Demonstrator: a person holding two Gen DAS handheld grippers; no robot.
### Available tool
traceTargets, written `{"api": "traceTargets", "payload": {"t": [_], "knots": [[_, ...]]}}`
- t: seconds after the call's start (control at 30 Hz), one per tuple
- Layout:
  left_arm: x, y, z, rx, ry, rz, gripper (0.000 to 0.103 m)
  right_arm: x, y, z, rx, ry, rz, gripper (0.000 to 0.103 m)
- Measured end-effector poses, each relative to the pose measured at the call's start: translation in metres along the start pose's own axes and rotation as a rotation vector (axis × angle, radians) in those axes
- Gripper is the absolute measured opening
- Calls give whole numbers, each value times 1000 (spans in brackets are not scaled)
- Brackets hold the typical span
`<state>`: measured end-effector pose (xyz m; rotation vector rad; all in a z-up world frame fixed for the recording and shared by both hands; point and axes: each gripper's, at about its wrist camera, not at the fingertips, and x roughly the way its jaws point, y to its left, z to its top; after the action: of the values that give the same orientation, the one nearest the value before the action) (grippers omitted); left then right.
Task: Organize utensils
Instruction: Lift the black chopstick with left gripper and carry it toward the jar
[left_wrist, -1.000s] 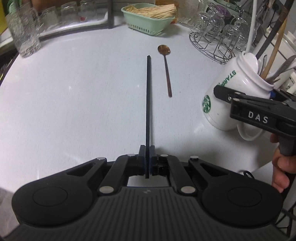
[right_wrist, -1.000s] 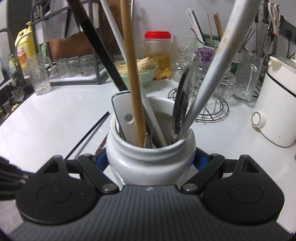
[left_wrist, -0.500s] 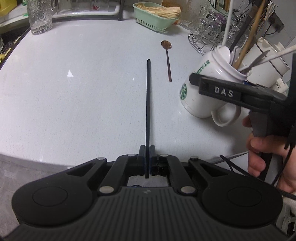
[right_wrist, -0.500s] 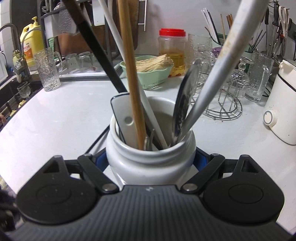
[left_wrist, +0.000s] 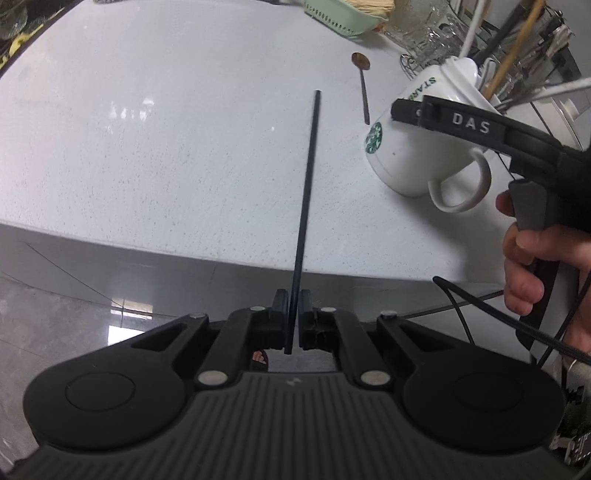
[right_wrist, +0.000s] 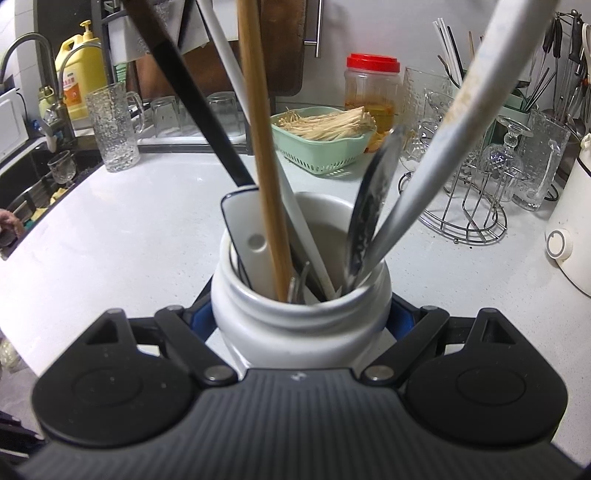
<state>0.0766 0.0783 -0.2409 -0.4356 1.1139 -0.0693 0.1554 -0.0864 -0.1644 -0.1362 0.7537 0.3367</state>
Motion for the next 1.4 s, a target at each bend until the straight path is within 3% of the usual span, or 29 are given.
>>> {"api": "traceTargets", "payload": {"t": [0.13, 0.27, 0.33, 0.5, 0.67, 0.8, 1.4], "knots": [[2, 7, -2, -33, 9, -12, 5, 1, -1, 1, -3, 4, 3, 91], [5, 10, 0, -43, 16, -4, 20, 1, 0, 1, -4, 3, 3, 91], [4, 10, -1, -37, 19, 3, 21, 1, 0, 1, -4, 2, 3, 91], [4, 7, 0, -19, 1, 23, 21, 1, -1, 0, -7, -2, 8, 91], [5, 2, 1, 22, 10, 23, 7, 1, -2, 0, -9, -1, 10, 91], [-1, -6, 5, 62, 1, 51, 5, 1, -2, 0, -12, -4, 11, 91], [-76, -47, 74, 204, 4, 62, 5, 3, -3, -1, -15, -29, 29, 91]]}}
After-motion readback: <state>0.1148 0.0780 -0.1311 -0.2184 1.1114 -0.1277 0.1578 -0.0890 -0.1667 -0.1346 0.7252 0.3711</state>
